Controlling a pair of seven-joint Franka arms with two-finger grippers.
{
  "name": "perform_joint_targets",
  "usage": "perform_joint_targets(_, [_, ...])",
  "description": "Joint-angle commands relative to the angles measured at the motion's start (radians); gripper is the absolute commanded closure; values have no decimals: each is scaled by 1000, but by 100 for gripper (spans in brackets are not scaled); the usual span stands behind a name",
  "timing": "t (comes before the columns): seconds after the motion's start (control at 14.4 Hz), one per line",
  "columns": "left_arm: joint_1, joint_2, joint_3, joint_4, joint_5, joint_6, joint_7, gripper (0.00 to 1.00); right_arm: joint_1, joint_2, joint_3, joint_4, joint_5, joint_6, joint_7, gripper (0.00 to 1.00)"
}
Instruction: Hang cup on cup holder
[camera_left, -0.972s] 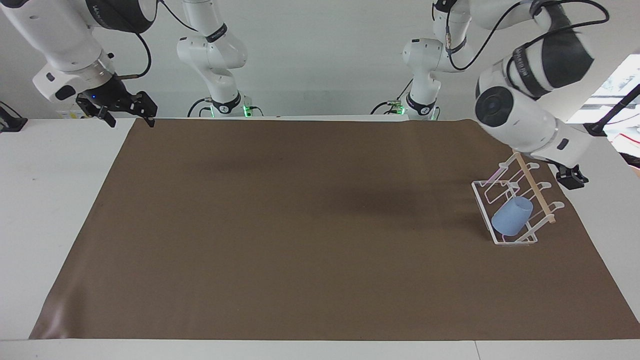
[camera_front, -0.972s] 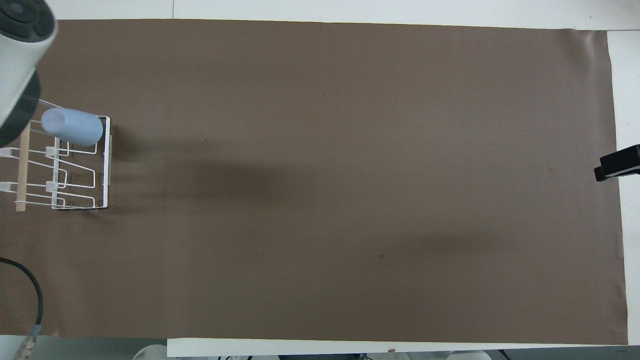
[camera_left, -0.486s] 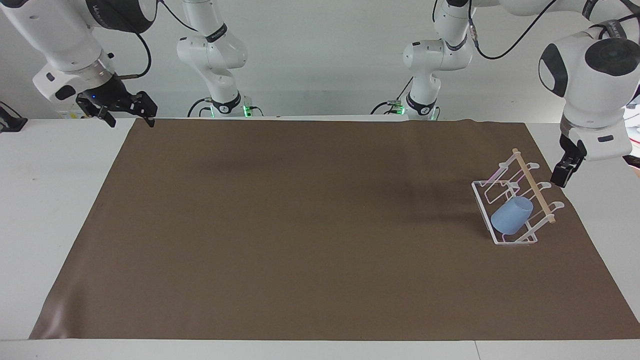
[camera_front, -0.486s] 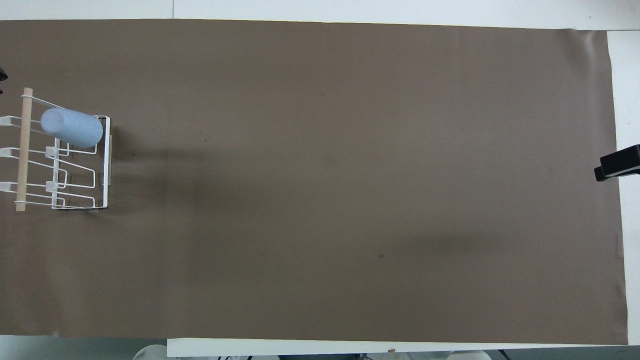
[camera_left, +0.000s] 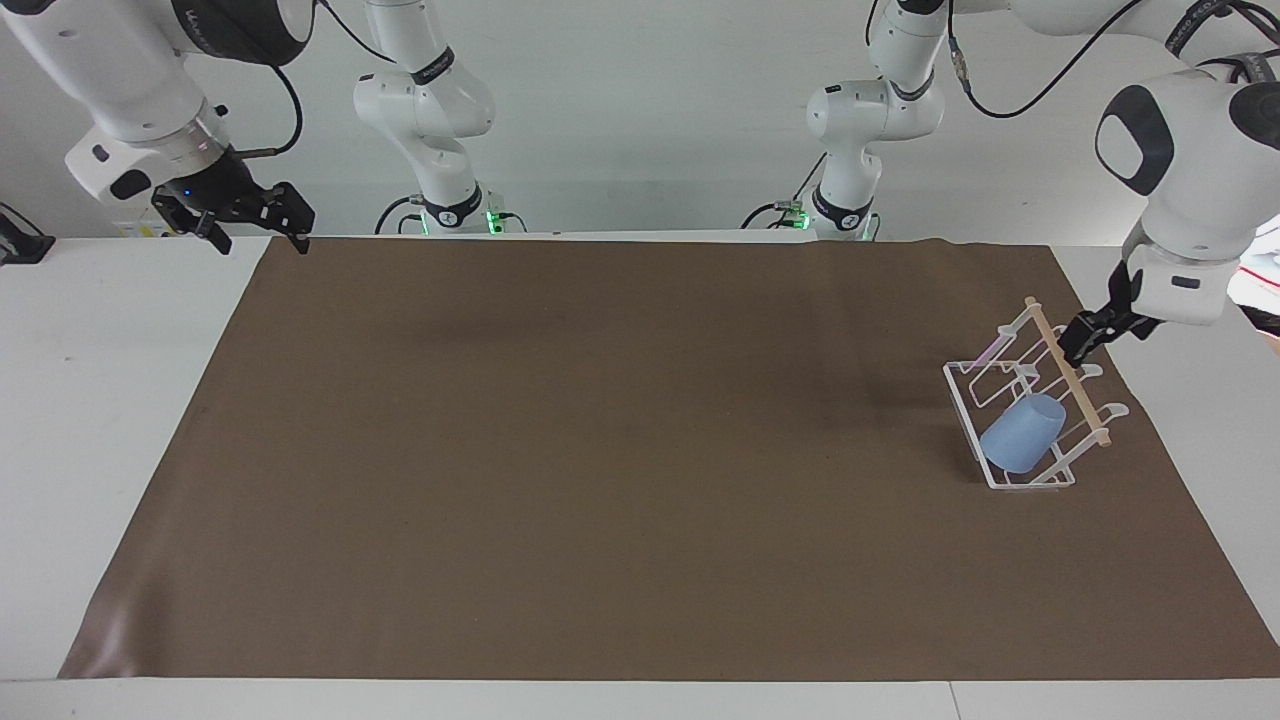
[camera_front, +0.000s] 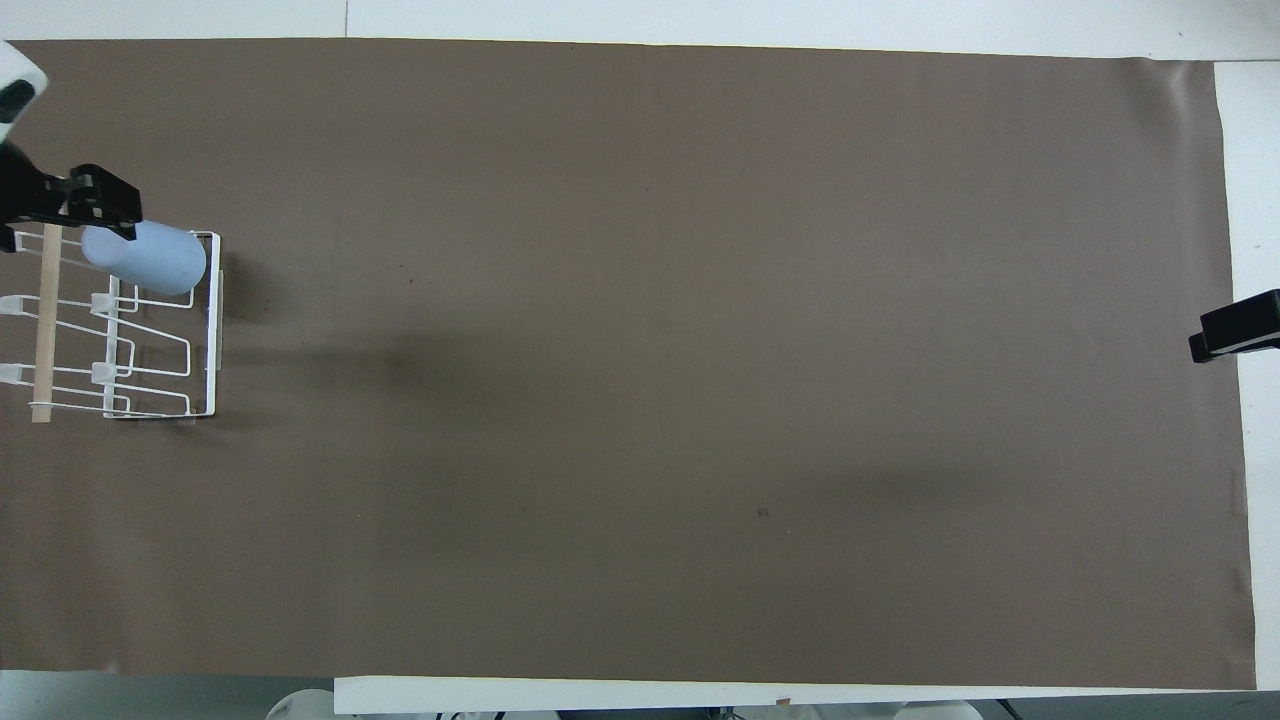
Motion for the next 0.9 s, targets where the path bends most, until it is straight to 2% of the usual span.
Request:
perform_joint_targets(0.0, [-64, -59, 8, -24, -16, -136, 24, 0, -15, -15, 4, -8, 19, 1, -26, 1])
perform_joint_targets(0.21, [-54, -55, 20, 60, -202, -198, 122, 0, -15, -15, 4, -8, 19, 1, -26, 1])
perform_joint_targets(0.35, [-48, -55, 23, 74, -216, -195, 253, 0, -15, -15, 4, -8, 19, 1, -26, 1])
perform_joint_targets(0.56, [-32, -32, 45, 154, -204, -250, 151, 0, -13, -15, 4, -8, 19, 1, -25, 1])
perform_joint_targets(0.83, [-28, -18, 82, 178, -202, -255, 156, 0, -13, -15, 4, -8, 19, -3, -25, 1])
